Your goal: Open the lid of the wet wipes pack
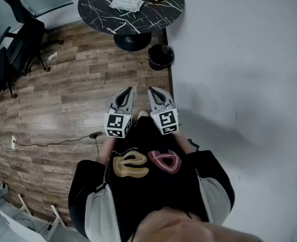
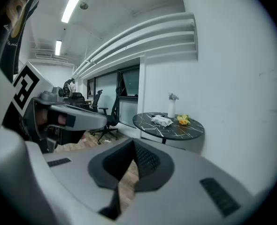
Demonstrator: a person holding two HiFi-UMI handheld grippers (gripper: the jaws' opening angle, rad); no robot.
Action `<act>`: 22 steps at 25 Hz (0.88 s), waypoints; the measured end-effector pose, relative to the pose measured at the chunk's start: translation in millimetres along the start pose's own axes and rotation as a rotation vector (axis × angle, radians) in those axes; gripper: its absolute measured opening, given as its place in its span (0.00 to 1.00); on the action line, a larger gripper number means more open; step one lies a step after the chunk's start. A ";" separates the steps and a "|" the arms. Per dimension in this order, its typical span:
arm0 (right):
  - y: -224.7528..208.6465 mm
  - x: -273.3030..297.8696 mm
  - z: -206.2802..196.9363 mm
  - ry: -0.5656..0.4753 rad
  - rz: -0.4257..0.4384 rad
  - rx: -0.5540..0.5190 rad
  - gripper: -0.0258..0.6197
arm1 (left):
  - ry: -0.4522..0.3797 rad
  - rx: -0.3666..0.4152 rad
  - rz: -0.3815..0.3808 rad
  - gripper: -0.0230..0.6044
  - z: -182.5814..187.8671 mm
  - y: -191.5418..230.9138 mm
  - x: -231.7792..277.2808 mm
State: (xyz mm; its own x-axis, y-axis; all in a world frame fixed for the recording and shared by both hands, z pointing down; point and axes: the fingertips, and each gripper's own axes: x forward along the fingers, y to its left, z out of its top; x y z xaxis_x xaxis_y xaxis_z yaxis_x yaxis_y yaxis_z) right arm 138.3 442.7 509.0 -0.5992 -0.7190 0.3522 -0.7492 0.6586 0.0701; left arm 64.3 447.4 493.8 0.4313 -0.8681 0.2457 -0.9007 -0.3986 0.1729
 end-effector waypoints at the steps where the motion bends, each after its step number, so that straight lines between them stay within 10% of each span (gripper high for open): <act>1: -3.1 -1.4 -1.3 -0.001 0.000 0.004 0.05 | 0.001 -0.001 0.001 0.07 -1.0 -2.7 1.9; 22: -34.6 -8.3 -17.7 -0.030 0.038 0.070 0.06 | 0.014 -0.020 0.048 0.07 -13.4 -25.6 20.6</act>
State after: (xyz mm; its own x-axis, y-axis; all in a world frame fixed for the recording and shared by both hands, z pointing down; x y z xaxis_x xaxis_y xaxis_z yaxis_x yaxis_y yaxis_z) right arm 174.3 429.8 520.2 -0.6351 -0.7008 0.3249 -0.7430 0.6692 -0.0088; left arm 96.9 443.6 507.2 0.3883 -0.8819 0.2676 -0.9193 -0.3501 0.1800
